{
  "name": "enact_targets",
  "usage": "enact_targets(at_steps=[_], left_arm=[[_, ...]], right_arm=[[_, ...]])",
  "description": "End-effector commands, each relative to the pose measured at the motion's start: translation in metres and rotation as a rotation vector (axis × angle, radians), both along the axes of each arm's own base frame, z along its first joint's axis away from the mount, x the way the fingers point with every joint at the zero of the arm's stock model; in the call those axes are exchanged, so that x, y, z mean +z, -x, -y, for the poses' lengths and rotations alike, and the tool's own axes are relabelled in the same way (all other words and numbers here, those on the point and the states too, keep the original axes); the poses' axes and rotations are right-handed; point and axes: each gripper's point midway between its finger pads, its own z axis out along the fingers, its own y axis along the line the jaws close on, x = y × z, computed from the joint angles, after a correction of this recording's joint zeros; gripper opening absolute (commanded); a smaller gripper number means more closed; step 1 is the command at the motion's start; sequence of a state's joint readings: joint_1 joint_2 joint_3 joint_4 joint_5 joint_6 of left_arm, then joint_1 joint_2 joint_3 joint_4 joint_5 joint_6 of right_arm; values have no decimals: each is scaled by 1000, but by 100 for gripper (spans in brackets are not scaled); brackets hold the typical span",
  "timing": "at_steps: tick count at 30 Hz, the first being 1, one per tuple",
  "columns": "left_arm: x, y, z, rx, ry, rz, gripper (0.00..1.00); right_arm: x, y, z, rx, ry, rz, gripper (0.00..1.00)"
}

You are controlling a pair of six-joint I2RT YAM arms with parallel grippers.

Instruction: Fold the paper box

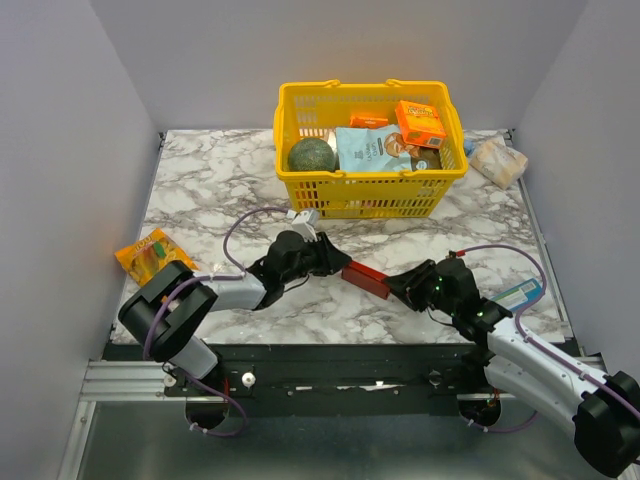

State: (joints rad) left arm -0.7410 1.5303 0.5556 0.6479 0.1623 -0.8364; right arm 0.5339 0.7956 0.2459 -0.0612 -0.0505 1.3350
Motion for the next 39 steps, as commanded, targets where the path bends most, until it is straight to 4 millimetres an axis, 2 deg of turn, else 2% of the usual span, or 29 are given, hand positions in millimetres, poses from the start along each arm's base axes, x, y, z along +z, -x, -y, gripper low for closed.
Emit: enact_targets(at_steps=[1,4,5,13,15,16,18,27,34,39], left_arm=[[-32,17,-7,-41,-30,-39,34],[-39,24,-9,-57,-31,-34,31],[-36,25,-7,-71,-21,-11,29],[-53,36,-11,-146,-115,92,29],[-55,37,-10,-157,-111,115,26],[-64,42,-13,-165,-122,104,26],[-66,43,-12,-171,-116,119,22],[-104,56,-26,-179,-222,78,16],[-119,51,-33,-149,-323,53,8],[-132,55,-43,-124,-408,42,4]], right_arm=[[-50,22,31,-52,169,-133,29],[-50,21,32,-56,172,-133,29],[-51,22,32,-55,173,-136,29],[-51,21,34,-61,182,-132,29],[-52,21,34,-61,187,-131,29],[-52,20,35,-61,189,-132,29],[-53,20,36,-60,198,-130,29],[-52,17,38,-57,220,-113,29],[-30,6,35,-28,235,-11,38],[-45,13,38,-32,243,-65,36]])
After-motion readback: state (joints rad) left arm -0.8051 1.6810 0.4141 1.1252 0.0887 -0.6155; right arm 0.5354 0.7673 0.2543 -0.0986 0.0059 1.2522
